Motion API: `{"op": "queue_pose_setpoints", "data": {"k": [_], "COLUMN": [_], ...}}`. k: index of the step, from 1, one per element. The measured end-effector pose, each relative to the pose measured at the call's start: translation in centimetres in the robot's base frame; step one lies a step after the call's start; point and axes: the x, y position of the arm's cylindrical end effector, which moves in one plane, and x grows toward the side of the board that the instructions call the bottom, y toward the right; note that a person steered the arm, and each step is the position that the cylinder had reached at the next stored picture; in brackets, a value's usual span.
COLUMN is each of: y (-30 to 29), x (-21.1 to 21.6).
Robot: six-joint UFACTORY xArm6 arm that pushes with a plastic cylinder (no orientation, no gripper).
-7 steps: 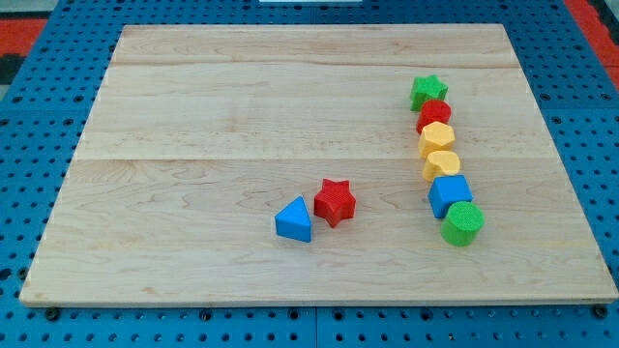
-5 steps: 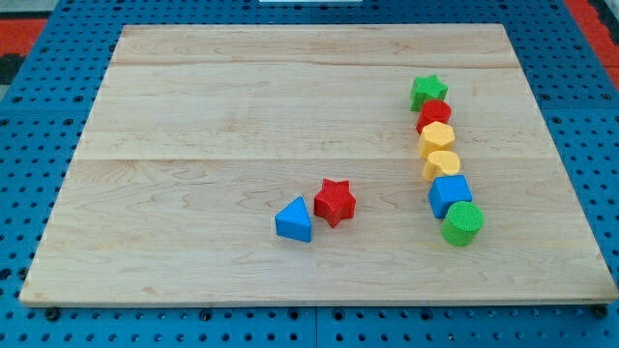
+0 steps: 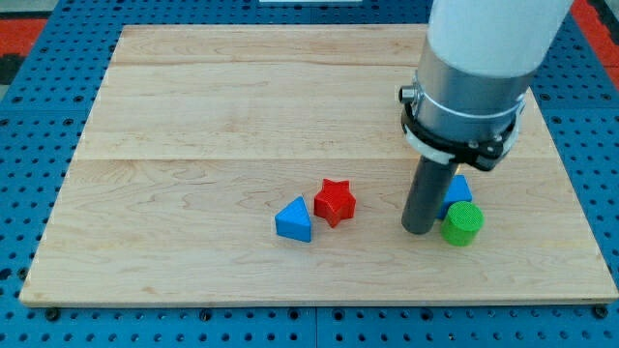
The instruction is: Place the red star above the green star
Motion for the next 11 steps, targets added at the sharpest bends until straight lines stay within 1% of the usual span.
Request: {"op": "queue_pose_setpoints", "data": {"k": [1,2,3,9,10,11], "y": [-1.7,-6.0,-7.1,-8.7,-10.9,-6.8], "x": [1.7,1.7,1.4,2.8,1.3,-1.7]}}
